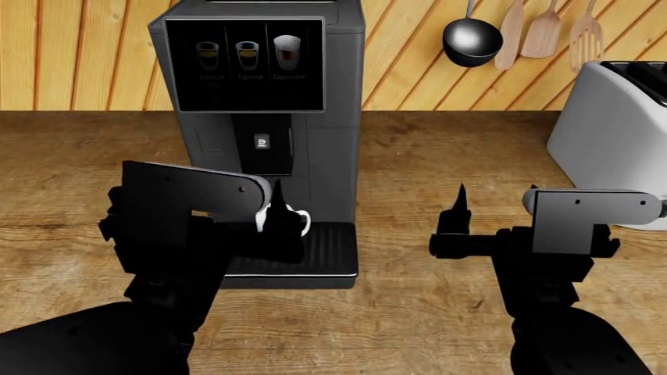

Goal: Press the button on the coffee machine to serve coffee.

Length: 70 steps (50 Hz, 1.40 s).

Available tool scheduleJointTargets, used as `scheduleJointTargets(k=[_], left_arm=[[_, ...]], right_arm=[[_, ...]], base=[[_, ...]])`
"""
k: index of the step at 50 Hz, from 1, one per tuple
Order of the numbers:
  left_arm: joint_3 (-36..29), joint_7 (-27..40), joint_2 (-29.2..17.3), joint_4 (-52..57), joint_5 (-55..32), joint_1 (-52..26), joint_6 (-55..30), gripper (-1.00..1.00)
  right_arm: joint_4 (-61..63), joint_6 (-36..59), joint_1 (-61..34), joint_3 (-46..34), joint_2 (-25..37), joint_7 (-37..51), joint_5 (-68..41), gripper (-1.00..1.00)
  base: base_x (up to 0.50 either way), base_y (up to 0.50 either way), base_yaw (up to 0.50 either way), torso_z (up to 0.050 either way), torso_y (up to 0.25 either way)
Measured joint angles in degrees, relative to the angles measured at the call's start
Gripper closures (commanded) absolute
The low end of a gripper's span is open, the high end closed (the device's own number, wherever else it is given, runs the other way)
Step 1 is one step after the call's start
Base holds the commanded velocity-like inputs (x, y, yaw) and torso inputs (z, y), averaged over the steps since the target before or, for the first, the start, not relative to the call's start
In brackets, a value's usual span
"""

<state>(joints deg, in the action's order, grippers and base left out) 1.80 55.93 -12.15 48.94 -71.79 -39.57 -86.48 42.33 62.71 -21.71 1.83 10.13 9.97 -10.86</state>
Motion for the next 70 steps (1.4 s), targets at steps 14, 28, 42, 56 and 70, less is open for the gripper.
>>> scheduleJointTargets(k=[14, 28, 42, 56, 70], left_arm=[[-6.1, 8.9, 0.1, -3.0, -7.8, -3.4, 1.7, 1.00], [-9.3, 10.9, 0.3, -4.4, -7.3, -5.6, 4.2, 1.00], [-12.6, 9.3, 0.1, -6.5, -1.2, -6.4, 8.5, 1.00], [-16.6, 6.4, -0.5, -8.9, 6.6, -7.1, 13.7, 1.00], [-20.7, 3.6, -1.0, -11.3, 12.0, -7.0, 17.8, 1.00]], right_arm=[[-0.8, -1.3, 1.0, 0.1, -0.1, 0.4, -0.5, -1.00], [-1.5, -2.4, 1.8, 0.1, -0.2, 0.8, -0.9, -1.00], [-2.3, -3.5, 2.4, -0.2, -0.2, 1.2, -1.4, -1.00], [-2.8, -4.1, 2.7, -0.1, 0.0, 1.6, -1.9, -1.00], [-3.1, -4.7, 3.2, 0.0, 0.2, 1.9, -2.4, -1.00]], base=[[0.00, 0.00, 0.00, 0.000, 0.000], [0.00, 0.00, 0.00, 0.000, 0.000], [0.00, 0.00, 0.00, 0.000, 0.000], [0.00, 0.00, 0.00, 0.000, 0.000], [0.00, 0.00, 0.00, 0.000, 0.000]])
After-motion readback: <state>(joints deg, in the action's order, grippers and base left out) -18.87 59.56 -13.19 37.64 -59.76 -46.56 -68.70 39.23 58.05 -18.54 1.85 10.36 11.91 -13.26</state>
